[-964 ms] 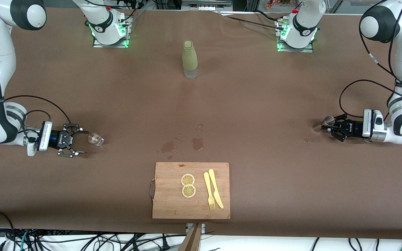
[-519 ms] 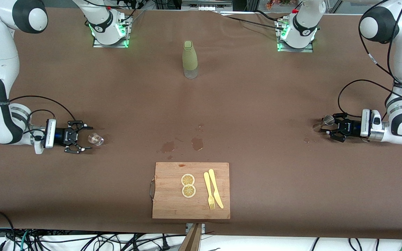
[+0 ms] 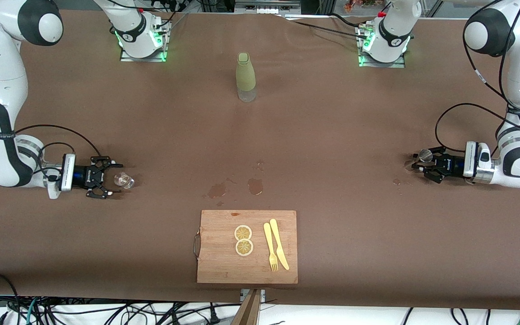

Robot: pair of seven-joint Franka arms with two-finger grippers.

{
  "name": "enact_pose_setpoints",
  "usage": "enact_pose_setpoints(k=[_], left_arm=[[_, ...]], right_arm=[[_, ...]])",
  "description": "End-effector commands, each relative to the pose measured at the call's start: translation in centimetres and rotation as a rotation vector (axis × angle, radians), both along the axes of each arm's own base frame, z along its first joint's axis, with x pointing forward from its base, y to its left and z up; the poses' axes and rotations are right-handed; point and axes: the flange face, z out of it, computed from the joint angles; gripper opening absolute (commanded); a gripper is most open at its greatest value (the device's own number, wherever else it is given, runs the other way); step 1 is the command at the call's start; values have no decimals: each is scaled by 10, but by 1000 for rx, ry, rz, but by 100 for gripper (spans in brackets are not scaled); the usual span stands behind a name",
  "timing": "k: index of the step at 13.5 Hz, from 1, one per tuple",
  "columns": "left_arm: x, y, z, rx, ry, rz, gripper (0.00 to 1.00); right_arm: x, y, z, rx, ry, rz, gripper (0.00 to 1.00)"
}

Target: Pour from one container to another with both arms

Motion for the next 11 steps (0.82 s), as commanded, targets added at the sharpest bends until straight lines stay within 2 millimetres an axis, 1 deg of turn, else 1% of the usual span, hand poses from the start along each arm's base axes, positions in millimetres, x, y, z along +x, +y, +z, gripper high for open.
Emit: enact_pose_setpoints(k=[1, 2, 4, 5, 6, 7, 8, 11], left_arm=[[-5, -1, 0, -17, -38, -27, 25], [-6, 0, 0, -18, -36, -28, 19], [-6, 0, 0, -15, -37, -27, 16], [-6, 0, 0, -15, -36, -26, 9], [-5, 0, 0, -14, -38, -27, 6], [-5, -1, -1, -17, -39, -28, 0], [-4, -1, 0, -18, -42, -21, 0], [2, 1, 13, -9, -54, -15, 0]], right_arm=[[-3, 4, -12, 53, -22, -14, 100], [-3, 6, -15, 58, -22, -14, 100], [-2, 12, -16, 70, -21, -17, 100], [-2, 14, -17, 72, -20, -16, 100], [-1, 17, -17, 72, -20, -12, 100], [-3, 21, -22, 78, -14, -8, 100], [-2, 28, -23, 90, -15, -2, 100], [-2, 30, -25, 97, -14, -5, 100]])
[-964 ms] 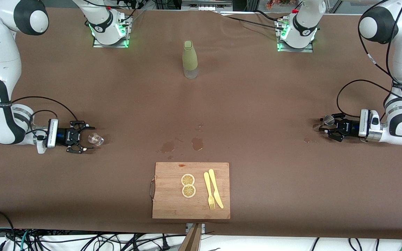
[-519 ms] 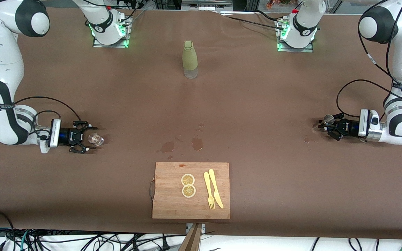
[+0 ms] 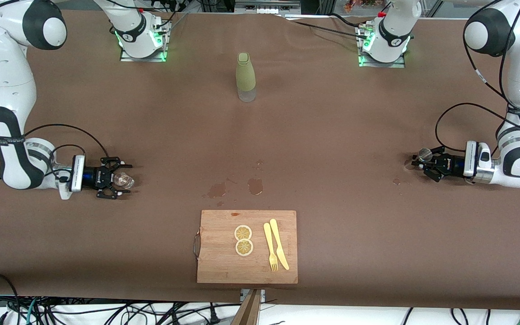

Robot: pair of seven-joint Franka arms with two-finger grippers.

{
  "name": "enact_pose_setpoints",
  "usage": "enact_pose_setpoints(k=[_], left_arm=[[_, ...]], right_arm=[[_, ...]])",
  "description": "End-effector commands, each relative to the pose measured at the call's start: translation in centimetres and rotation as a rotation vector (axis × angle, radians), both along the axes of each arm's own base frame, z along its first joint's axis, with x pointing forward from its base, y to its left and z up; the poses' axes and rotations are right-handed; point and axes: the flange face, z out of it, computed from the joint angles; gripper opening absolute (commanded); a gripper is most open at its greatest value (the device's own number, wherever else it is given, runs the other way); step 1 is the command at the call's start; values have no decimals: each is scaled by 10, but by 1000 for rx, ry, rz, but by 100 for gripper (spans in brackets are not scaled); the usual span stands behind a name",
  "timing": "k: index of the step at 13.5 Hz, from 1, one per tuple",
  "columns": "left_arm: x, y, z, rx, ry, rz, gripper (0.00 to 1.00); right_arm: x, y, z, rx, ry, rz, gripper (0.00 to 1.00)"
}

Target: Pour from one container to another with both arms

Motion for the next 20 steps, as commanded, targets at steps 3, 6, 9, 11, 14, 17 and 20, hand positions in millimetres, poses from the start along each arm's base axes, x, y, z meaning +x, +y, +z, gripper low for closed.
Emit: enact_pose_setpoints(k=[3, 6, 9, 11, 14, 17, 20], left_arm=[[16, 3, 41, 33, -46, 10, 0], [32, -16, 72, 46, -24, 19, 0], [57, -70, 88, 97, -5, 5, 0], [70, -113, 94, 70, 3, -1, 0], [85, -185, 93, 86, 49, -17, 0], [102, -279, 88, 85, -15, 16, 0], [100, -369, 82, 75, 106, 93, 0]], right_arm=[[-2, 10, -10, 44, -12, -1, 100], [0, 10, -11, 57, -21, -22, 97], [-2, 11, -14, 63, -31, -23, 92], [-4, 11, -20, 64, -26, -25, 92], [-4, 10, -20, 64, -27, -25, 85], [-2, 10, -17, 61, -33, -23, 54], [-1, 10, -17, 60, -33, -24, 48]])
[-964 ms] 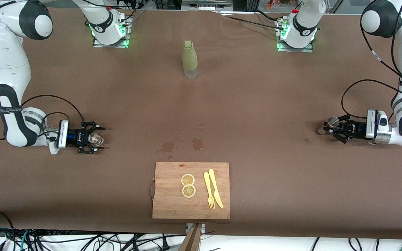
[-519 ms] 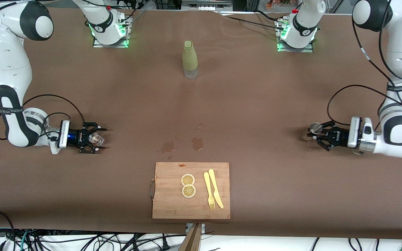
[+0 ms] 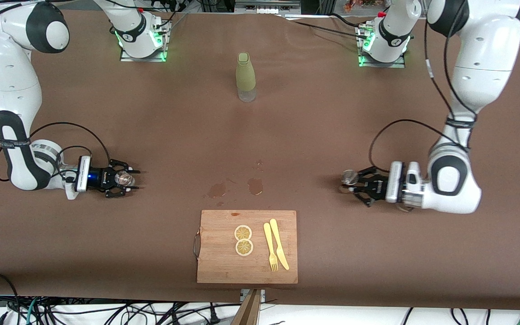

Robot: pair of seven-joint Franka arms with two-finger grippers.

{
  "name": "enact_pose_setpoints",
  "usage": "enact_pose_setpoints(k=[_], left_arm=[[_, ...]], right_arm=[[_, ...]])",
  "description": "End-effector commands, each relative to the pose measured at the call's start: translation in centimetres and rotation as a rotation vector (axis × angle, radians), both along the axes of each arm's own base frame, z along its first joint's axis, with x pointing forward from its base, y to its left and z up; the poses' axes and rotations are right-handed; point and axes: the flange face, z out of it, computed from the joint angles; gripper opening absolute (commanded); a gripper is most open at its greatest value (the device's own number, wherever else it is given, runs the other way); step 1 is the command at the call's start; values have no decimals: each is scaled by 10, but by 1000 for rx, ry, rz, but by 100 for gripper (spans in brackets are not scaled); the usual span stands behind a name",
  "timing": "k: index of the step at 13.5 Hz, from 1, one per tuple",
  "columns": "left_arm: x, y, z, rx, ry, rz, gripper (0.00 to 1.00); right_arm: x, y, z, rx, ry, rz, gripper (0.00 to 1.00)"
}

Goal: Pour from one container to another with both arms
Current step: 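Carry the jigger to the middle while the right gripper raises the cup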

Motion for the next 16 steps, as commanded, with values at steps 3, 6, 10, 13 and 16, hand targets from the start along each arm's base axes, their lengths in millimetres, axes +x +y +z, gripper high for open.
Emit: enact_pose_setpoints(k=[3, 6, 10, 13, 16], left_arm=[[-23, -130, -12, -87, 151, 93, 0], [-41, -190, -14, -48, 186, 114, 0], [-73, -263, -21, -36, 245, 192, 0], [-92, -318, -30, -14, 243, 242, 0], [-93, -347, -38, 17, 212, 300, 0]], right_arm=[[1, 0, -4, 17, -14, -13, 45], [10, 1, 4, 11, -10, -18, 38], [39, 29, 28, 14, -20, -32, 38], [59, 55, 46, 9, 10, -23, 37], [84, 82, 72, -8, 16, -42, 38]])
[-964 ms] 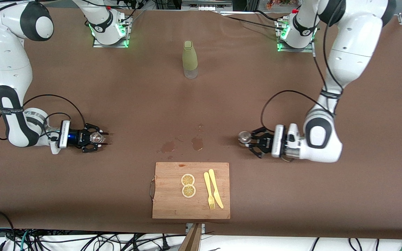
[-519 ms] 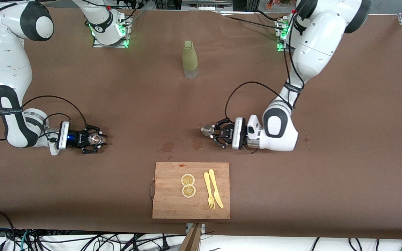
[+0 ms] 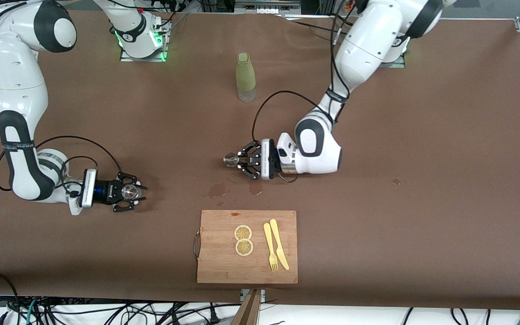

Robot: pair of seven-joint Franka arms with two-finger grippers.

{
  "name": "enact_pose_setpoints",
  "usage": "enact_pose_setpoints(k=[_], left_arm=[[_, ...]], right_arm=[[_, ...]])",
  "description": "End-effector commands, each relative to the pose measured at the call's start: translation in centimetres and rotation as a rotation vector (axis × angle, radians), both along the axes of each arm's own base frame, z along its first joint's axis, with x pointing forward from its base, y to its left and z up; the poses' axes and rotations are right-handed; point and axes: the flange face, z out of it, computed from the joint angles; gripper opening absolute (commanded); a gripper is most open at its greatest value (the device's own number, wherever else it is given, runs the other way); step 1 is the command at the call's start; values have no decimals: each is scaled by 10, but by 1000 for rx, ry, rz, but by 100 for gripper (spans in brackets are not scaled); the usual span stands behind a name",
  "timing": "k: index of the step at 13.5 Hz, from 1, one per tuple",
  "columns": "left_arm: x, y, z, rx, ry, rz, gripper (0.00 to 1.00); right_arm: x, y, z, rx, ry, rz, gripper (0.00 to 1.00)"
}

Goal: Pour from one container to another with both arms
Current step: 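Carry the jigger to the middle while the right gripper raises the cup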

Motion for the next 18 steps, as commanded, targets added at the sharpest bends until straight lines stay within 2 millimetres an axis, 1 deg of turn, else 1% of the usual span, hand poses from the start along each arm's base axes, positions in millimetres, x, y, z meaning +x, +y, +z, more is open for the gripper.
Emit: enact_pose_setpoints(k=[1, 2, 4, 5, 7, 8, 9, 10, 11, 12, 15, 17, 18], left_arm=[[9, -27, 6, 31, -14, 64, 0], [9, -40, 16, 43, -5, 88, 0], [17, -60, 14, 77, -43, 119, 0], [16, -71, 7, 90, -51, 140, 0], [14, -80, 12, 104, -37, 182, 0], [16, -80, 14, 111, -37, 188, 0], [14, -82, 15, 113, -18, 196, 0], [13, -82, 11, 124, -8, 203, 0], [13, -81, 5, 138, -1, 207, 0], [13, -85, 11, 132, -5, 207, 0], [10, -91, 14, 131, -3, 209, 0], [12, -90, 17, 139, -4, 234, 0], [14, -92, 22, 133, -1, 244, 0]], right_arm=[[22, 26, 25, -4, 25, -29, 37], [26, 39, 28, -17, 39, -29, 37], [30, 56, 31, -21, 65, -42, 37], [31, 65, 33, -22, 85, -48, 37], [40, 82, 46, -38, 114, -37, 38], [43, 88, 52, -53, 129, -29, 38], [44, 92, 54, -77, 152, -13, 38], [45, 96, 57, -100, 162, 2, 38], [44, 98, 56, -114, 168, 14, 38], [42, 102, 55, -129, 166, 28, 38], [39, 120, 54, -148, 164, 68, 37], [37, 135, 54, -153, 160, 87, 38], [36, 141, 54, -158, 163, 93, 37]])
